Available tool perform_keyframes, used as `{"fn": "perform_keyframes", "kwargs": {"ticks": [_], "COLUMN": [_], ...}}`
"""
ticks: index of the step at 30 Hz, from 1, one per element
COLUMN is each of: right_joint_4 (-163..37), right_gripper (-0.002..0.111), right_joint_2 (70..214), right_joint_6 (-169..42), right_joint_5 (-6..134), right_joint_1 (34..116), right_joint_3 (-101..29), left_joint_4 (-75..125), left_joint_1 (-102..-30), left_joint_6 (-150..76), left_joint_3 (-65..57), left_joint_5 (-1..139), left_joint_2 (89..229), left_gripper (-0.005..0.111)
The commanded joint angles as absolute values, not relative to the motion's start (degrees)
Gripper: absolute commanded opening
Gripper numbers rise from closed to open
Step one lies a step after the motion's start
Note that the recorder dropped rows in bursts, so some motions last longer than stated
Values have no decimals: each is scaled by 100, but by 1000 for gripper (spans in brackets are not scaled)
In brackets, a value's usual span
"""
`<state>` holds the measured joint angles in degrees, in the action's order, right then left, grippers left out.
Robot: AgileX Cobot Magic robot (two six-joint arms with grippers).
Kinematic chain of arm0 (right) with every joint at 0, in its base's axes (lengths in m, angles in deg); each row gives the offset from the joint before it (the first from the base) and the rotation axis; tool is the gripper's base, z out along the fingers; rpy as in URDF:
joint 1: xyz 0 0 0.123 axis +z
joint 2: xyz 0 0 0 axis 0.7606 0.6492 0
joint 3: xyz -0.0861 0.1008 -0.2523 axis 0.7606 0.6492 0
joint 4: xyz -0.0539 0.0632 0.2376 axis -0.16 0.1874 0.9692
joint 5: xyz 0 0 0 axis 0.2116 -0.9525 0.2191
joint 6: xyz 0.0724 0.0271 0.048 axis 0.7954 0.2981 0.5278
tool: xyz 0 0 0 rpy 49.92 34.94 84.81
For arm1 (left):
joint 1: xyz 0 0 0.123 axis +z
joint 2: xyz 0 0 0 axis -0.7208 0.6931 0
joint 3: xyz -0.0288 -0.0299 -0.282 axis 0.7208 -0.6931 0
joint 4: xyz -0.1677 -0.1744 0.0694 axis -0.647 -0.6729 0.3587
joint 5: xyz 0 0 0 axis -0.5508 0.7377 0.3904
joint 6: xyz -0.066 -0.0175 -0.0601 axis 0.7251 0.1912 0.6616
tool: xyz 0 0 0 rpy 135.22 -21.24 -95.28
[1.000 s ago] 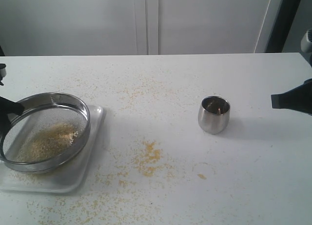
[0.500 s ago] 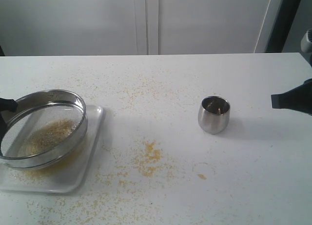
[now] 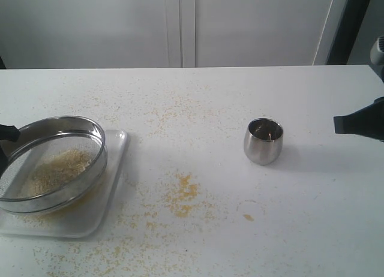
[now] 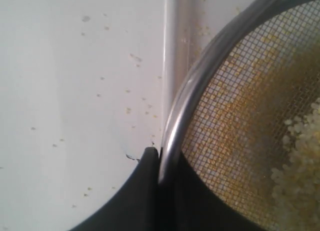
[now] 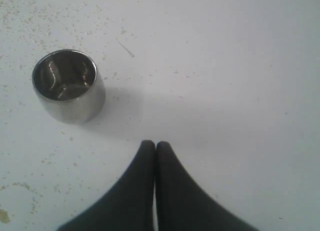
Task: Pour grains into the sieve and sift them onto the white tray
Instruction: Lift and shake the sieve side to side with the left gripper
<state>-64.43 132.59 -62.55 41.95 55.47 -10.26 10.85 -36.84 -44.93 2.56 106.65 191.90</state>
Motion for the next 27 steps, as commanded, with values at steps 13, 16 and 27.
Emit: {"fn": "perform_keyframes", "kwargs": {"ticks": [13,16,27], "right_joint_4": [-6437,-6436,-6436], "right_gripper": [0,0,0], "right_joint_2": [13222,13222,13222], "right_joint_6": [-6255,-6255,-6255], "right_joint_5": [4264,4275,4275], "right_joint_1": [5511,5511,5511], "right_joint_3": [-1002,-1002,-1002], "left_joint_4": [836,873,838], "left_joint_1": [-3778,-3825,-3706], "left_joint_6": [-4210,-5474,-4565], "left_joint_3": [296,296,296], "left_joint_5": [10379,10454,10018], "left_joint_2": [19068,19016,18976], "left_gripper": [0,0,0]}}
